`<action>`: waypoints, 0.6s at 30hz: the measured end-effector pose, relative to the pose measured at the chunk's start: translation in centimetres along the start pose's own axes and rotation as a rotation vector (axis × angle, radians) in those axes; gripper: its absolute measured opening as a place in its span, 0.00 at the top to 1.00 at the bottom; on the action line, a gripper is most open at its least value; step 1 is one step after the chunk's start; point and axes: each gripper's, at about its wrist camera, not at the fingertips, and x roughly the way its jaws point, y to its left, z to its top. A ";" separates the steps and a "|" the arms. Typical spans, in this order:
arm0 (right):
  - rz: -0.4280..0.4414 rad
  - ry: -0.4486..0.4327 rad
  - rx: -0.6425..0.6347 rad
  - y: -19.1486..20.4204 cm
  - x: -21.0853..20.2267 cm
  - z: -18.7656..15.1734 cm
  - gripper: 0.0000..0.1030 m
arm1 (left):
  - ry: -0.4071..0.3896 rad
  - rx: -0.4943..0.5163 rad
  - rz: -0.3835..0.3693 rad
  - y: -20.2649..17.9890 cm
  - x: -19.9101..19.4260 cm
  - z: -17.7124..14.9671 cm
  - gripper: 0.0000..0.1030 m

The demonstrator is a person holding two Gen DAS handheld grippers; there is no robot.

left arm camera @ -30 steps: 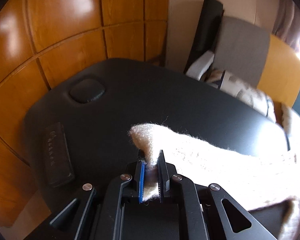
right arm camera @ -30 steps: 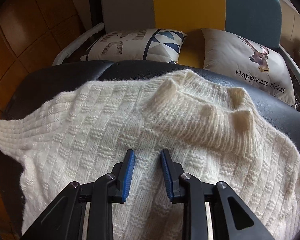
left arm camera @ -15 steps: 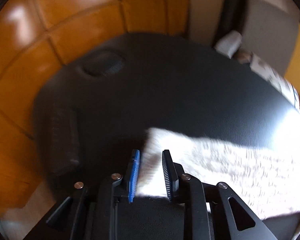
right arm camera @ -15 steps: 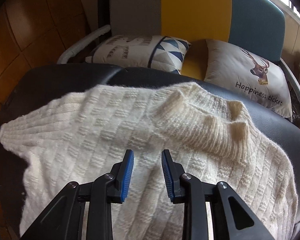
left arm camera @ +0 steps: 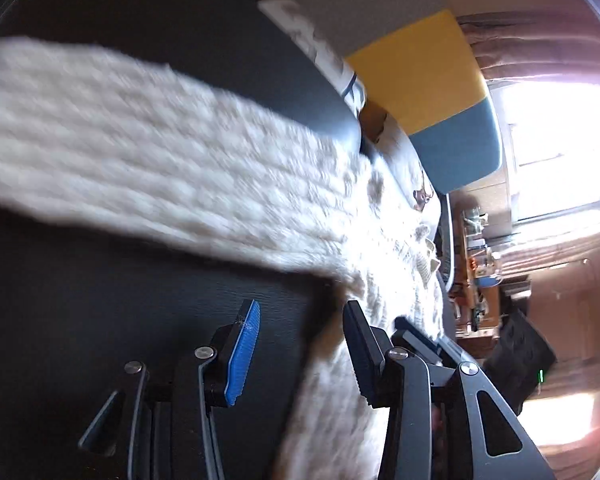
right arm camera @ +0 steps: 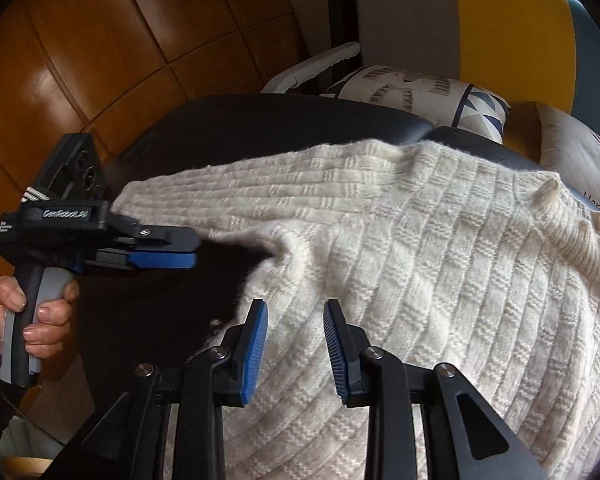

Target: Fold clothes

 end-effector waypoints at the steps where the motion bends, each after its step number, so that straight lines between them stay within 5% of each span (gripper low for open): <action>1: 0.002 0.003 -0.004 0.2 0.3 -0.2 0.72 | 0.000 -0.023 -0.004 -0.1 0.8 -0.3 0.57; 8: 0.018 0.050 -0.011 0.5 1.8 -2.2 0.72 | -0.103 -0.174 -0.064 1.8 2.6 1.0 0.56; 9: 0.021 0.052 -0.012 0.3 1.7 -2.4 0.72 | -0.123 -0.184 -0.054 1.8 2.7 1.5 0.59; 11: 0.020 0.060 -0.026 0.2 1.5 -2.9 0.72 | -0.154 -0.193 0.014 2.2 4.3 3.0 0.95; 18: 0.000 0.066 -0.074 -0.1 1.6 -3.7 0.74 | -0.175 -0.140 0.082 1.8 4.8 2.5 0.96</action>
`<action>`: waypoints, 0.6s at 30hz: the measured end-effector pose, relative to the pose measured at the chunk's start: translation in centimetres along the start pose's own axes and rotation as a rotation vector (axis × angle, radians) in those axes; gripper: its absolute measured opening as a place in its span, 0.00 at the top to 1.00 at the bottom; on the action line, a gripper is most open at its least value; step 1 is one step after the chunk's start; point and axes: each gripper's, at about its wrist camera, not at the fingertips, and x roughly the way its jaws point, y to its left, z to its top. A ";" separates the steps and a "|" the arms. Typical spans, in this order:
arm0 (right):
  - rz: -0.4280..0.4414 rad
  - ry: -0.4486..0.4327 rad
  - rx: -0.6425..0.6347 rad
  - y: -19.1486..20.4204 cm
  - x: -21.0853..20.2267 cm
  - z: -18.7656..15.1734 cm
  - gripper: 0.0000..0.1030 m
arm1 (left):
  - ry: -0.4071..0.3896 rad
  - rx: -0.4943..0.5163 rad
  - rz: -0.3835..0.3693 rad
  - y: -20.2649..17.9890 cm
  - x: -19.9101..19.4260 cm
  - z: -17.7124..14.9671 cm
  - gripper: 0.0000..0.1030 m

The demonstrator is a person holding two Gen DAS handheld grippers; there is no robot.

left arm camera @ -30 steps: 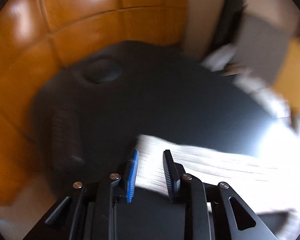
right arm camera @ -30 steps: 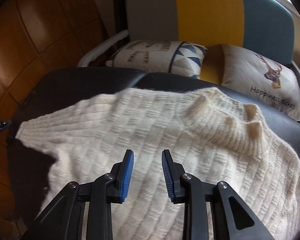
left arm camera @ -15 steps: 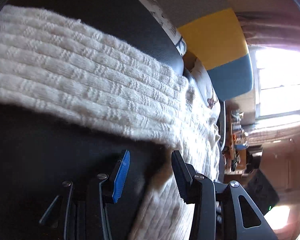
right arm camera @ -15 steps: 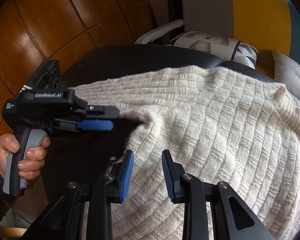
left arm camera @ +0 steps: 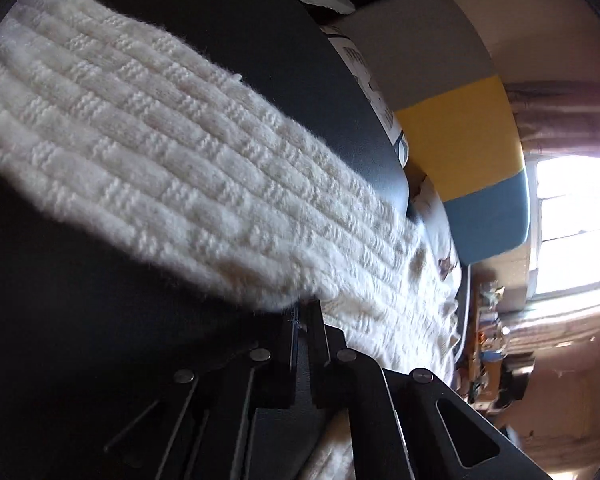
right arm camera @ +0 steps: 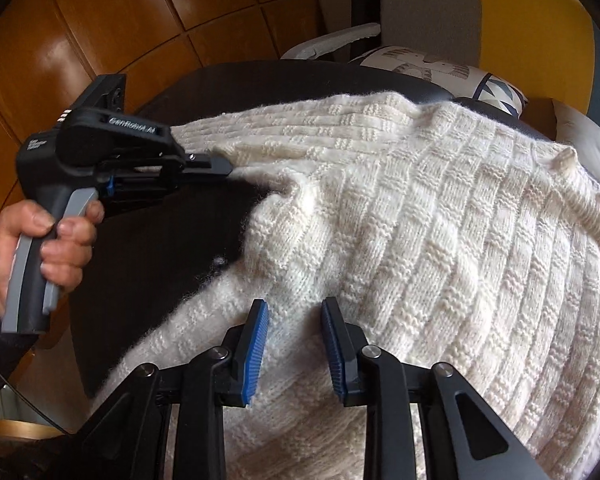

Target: Fold clothes

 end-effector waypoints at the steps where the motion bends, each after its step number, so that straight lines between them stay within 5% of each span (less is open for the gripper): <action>1: 0.009 -0.001 0.003 -0.3 0.0 0.1 0.74 | 0.007 0.012 0.016 -0.1 -0.2 -0.1 0.95; 3: 0.039 0.003 0.019 -0.9 -0.4 0.5 0.72 | 0.021 0.035 0.049 -0.2 -0.7 -0.4 0.95; 7: 0.073 -0.098 0.064 -2.8 -3.3 2.3 0.72 | 0.044 0.102 -0.027 -2.1 -3.3 -0.2 0.87; 11: -0.014 -0.175 0.129 -6.8 -5.3 4.9 0.72 | -0.022 0.258 -0.058 -6.8 -4.0 1.1 0.72; 15: -0.128 -0.180 0.205 -11.3 -5.2 6.7 0.72 | 0.004 0.397 -0.045 -10.9 -0.6 2.7 0.72; 18: -0.165 -0.156 0.258 -14.3 -3.8 7.2 0.72 | 0.006 0.490 0.033 -12.5 3.2 3.3 0.72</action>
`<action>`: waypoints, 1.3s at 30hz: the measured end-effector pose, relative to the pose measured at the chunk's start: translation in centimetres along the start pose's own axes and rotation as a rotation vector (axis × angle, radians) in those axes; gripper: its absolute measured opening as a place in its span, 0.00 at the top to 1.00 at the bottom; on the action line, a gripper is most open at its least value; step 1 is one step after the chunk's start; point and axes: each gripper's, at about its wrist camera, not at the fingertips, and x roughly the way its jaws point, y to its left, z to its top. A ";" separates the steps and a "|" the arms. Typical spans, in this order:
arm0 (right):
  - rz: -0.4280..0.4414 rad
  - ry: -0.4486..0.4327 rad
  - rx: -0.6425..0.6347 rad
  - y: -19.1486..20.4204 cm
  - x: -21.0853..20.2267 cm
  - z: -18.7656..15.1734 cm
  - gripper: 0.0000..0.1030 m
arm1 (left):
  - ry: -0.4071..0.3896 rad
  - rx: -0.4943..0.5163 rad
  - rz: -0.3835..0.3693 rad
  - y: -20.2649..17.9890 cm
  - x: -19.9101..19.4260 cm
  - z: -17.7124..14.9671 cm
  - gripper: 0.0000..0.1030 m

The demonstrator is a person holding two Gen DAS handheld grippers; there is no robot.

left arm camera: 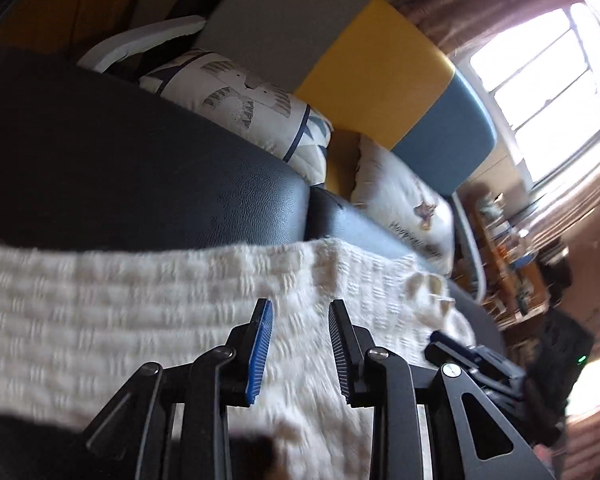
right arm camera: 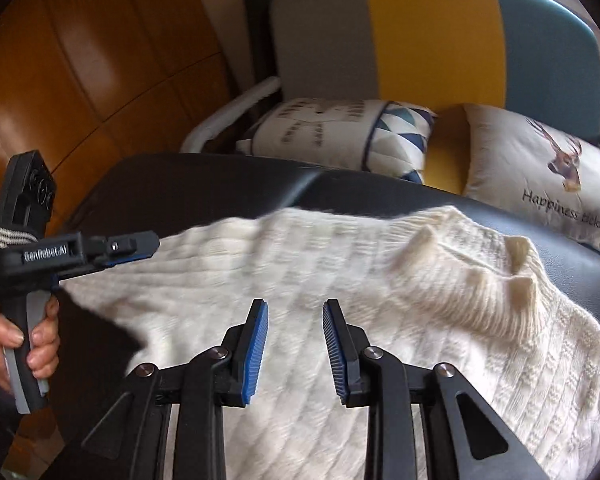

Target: Fold clothes

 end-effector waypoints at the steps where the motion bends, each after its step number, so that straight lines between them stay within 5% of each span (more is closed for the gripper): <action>1: -0.015 0.009 0.013 -0.6 0.4 -0.1 0.72 | 0.007 0.022 0.036 -0.1 1.2 0.3 0.72; 4: -0.072 0.051 0.043 -2.4 1.4 -0.7 0.72 | 0.035 0.013 0.127 2.0 3.4 0.2 0.72; 7: -0.086 0.029 0.057 -3.1 1.9 -1.7 0.73 | -0.006 -0.043 0.153 4.7 2.7 -0.3 0.91; 10: -0.121 0.018 0.040 -2.5 2.2 -1.7 0.73 | -0.038 -0.091 0.148 6.5 1.8 -0.8 0.95; 15: -0.014 -0.018 0.113 -3.8 -0.3 -1.7 0.72 | -0.018 -0.109 0.197 5.9 1.0 -0.8 0.96; 20: 0.029 -0.119 0.239 -9.6 -5.8 -2.0 0.72 | -0.011 -0.021 0.112 1.6 0.1 -0.5 0.73; 25: 0.141 -0.038 0.414 -15.1 -5.7 -2.4 0.70 | 0.065 0.093 -0.075 -5.0 2.8 -0.1 0.68; 29: 0.083 -0.010 0.411 -16.2 -5.1 -3.4 0.70 | 0.173 0.125 -0.256 -10.7 6.6 0.5 0.64; 32: 0.019 0.016 0.335 -15.9 -4.7 -4.1 0.70 | 0.246 0.166 -0.292 -14.8 10.3 1.5 0.50; 39: -0.007 0.038 0.208 -16.0 -4.5 -5.7 0.70 | 0.464 0.232 -0.249 -20.6 20.3 2.6 0.46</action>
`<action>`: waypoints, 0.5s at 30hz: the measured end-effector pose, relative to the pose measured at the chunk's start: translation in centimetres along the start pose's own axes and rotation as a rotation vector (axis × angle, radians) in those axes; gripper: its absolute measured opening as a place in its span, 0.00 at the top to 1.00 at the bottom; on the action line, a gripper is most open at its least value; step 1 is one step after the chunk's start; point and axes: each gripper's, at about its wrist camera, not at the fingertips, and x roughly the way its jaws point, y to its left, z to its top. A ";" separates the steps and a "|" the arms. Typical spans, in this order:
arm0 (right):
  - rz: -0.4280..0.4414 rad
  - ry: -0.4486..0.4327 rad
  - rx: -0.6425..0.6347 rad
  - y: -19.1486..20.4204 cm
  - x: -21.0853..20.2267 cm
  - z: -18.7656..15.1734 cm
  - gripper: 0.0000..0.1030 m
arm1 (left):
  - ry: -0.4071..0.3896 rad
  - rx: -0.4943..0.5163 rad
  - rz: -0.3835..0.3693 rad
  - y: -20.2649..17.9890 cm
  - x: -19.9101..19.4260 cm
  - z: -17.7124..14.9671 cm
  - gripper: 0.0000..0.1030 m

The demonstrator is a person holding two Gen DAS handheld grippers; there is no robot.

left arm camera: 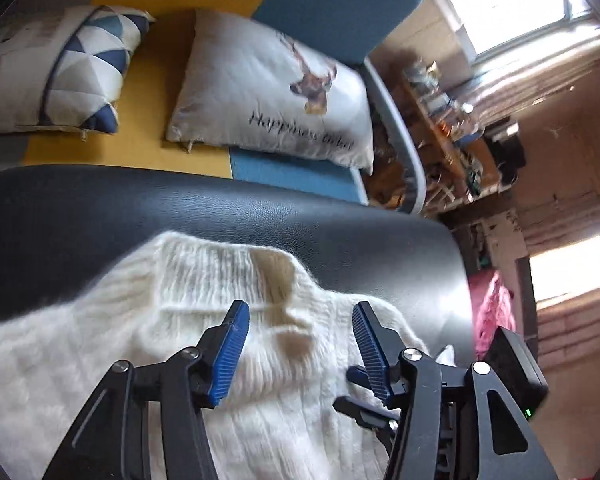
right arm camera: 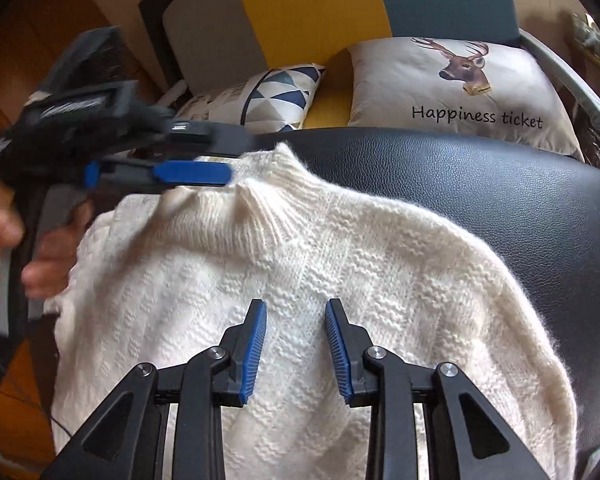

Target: Fold clothes

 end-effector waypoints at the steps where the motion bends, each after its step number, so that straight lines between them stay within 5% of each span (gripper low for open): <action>1: 0.018 -0.006 0.003 -0.3 0.0 0.0 0.70 | 0.027 -0.010 -0.001 0.1 1.1 0.5 0.46; 6: 0.089 -0.037 0.025 -1.5 0.1 -0.3 0.70 | 0.094 0.020 -0.073 -0.3 3.6 1.7 0.47; 7: 0.094 -0.043 0.020 -1.5 0.1 -0.5 0.70 | 0.104 0.046 -0.079 -0.8 3.9 1.8 0.53; 8: 0.091 -0.047 0.012 -1.4 0.1 -0.6 0.70 | 0.114 0.072 -0.085 -1.3 4.1 1.8 0.73; 10: 0.076 -0.055 -0.009 -1.1 -0.1 -0.7 0.71 | 0.126 0.162 -0.040 -2.4 4.6 1.7 0.95; 13: 0.020 -0.076 -0.052 -0.3 0.1 -1.3 0.74 | 0.056 0.280 -0.044 -4.3 4.1 1.1 0.96; 15: -0.020 -0.097 -0.078 0.3 0.2 -1.8 0.76 | 0.002 0.268 -0.029 -4.2 4.0 1.7 0.96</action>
